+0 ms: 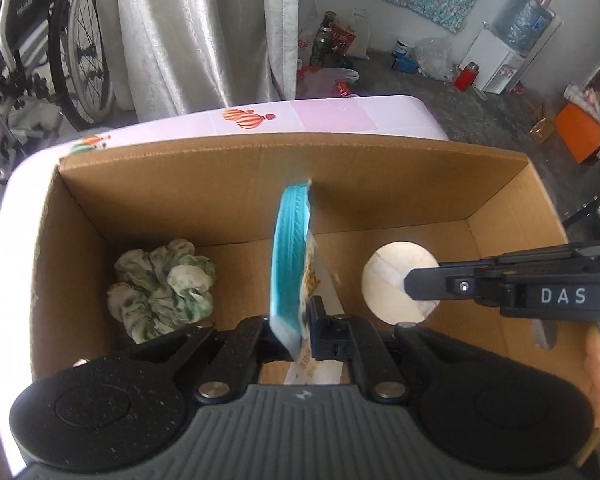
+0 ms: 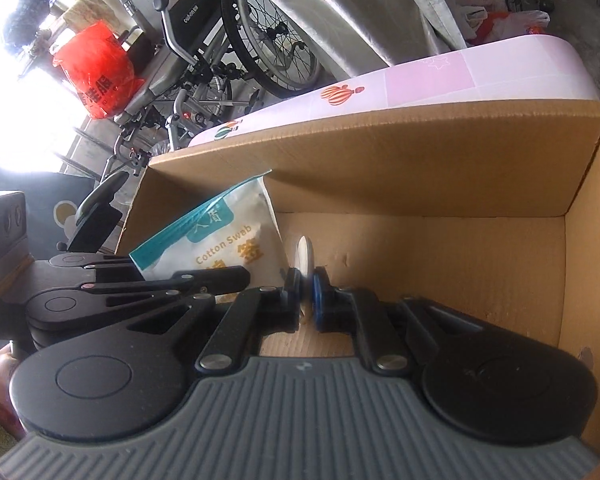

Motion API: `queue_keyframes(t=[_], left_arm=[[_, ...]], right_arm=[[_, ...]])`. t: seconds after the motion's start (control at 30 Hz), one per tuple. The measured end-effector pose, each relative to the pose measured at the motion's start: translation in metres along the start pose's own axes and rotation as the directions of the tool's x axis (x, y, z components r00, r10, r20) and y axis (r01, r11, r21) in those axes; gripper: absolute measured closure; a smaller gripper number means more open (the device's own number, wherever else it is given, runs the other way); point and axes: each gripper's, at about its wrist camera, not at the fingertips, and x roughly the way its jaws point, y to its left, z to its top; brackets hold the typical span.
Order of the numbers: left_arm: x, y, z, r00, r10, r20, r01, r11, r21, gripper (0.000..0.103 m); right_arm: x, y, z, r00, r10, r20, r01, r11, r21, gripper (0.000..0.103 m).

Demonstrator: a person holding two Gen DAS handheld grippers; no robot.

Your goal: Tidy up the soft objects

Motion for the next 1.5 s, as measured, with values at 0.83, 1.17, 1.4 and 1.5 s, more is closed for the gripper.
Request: queue_keyframes(t=[0.83, 1.17, 1.4, 1.5], left_arm=[[-0.07, 0.01, -0.022, 0.962, 0.167, 0.216, -0.139, 0.981, -0.136, 0.035], [-0.165, 0.01, -0.081, 0.94, 0.152, 0.305, -0.079, 0.968, -0.24, 0.016], [-0.224, 0.025, -0.153, 0.911, 0.189, 0.365, -0.075, 0.95, -0.304, 0.015], [-0.232, 0.034, -0.175, 0.905, 0.204, 0.373, -0.076, 0.94, -0.332, 0.015]], right_arm=[[0.018, -0.03, 0.001, 0.997, -0.067, 0.026, 0.064, 0.994, 0.091, 0.047], [0.034, 0.056, -0.023, 0.986, -0.072, -0.148, 0.039, 0.976, -0.213, 0.019], [0.09, 0.119, -0.061, 0.94, -0.285, -0.186, 0.15, 0.837, -0.526, 0.007], [0.108, 0.116, -0.069, 0.902, -0.398, -0.167, 0.246, 0.792, -0.558, 0.012]])
